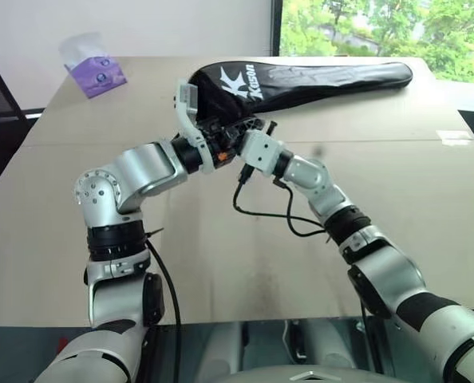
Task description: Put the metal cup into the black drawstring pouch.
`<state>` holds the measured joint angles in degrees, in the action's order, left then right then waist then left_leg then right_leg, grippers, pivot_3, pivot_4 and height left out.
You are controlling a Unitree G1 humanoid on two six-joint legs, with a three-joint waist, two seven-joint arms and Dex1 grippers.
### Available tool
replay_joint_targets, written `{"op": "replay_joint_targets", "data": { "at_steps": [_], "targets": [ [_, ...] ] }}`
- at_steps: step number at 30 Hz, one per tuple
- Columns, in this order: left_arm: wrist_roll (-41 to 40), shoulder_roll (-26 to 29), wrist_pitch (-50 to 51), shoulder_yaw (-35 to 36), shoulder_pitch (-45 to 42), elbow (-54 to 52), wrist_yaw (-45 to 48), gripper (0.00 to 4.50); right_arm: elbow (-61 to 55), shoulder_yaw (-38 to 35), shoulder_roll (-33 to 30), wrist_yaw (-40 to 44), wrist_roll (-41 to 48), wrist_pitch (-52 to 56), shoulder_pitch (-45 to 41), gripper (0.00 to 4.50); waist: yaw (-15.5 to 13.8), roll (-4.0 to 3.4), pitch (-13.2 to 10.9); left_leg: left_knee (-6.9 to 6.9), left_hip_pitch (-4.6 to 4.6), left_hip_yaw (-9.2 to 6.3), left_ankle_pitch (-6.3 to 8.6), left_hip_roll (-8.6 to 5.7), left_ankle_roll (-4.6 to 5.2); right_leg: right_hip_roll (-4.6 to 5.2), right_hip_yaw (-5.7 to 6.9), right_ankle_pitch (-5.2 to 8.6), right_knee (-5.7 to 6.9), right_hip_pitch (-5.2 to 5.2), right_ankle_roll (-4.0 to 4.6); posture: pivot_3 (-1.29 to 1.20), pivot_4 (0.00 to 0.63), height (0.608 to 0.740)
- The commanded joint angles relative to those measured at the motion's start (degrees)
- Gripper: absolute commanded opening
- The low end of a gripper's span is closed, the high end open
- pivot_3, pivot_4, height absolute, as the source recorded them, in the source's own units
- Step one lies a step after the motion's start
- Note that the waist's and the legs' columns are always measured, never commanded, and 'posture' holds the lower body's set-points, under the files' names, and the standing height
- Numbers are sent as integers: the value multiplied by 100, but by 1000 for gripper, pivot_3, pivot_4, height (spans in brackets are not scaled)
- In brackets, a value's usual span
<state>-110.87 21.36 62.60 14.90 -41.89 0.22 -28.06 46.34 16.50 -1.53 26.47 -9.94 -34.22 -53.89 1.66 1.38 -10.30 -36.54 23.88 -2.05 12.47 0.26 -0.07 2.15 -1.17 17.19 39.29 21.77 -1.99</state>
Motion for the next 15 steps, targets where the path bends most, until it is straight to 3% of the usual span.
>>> {"op": "replay_joint_targets", "data": {
  "at_steps": [1, 8, 11, 15],
  "targets": [
    [-213, -106, -207, -108, -94, 64, -134, 0, -727, -64, -79, 80, 101, -24, 111, 62, -24, 0, 0, -4, 1, 0, 0, -1, 0, -1, 0, 0, 4, 0, 0, 0, 150, 740],
    [327, 244, -276, -455, -121, 187, 131, 0, -1625, 219, -408, 660, 14, 486, 657, 62, -31, 0, 0, -12, -4, 2, 0, -1, -1, -10, -7, 0, 22, 1, 0, 0, 150, 740],
    [831, 421, -184, -609, 33, 235, 318, 0, -2389, 326, -789, 969, -89, 890, 1092, 62, -55, 0, 0, -13, -3, 3, 0, -1, 0, -11, -6, 0, 22, 2, 0, 0, 150, 740],
    [881, 296, -173, -730, 63, 99, 498, 0, -3686, 462, -1460, 1661, -11, 1697, 1911, 62, -125, 0, 0, -19, -1, -1, 0, -3, 0, -9, -3, 1, 21, 0, 0, 0, 150, 740]
  ]
}}
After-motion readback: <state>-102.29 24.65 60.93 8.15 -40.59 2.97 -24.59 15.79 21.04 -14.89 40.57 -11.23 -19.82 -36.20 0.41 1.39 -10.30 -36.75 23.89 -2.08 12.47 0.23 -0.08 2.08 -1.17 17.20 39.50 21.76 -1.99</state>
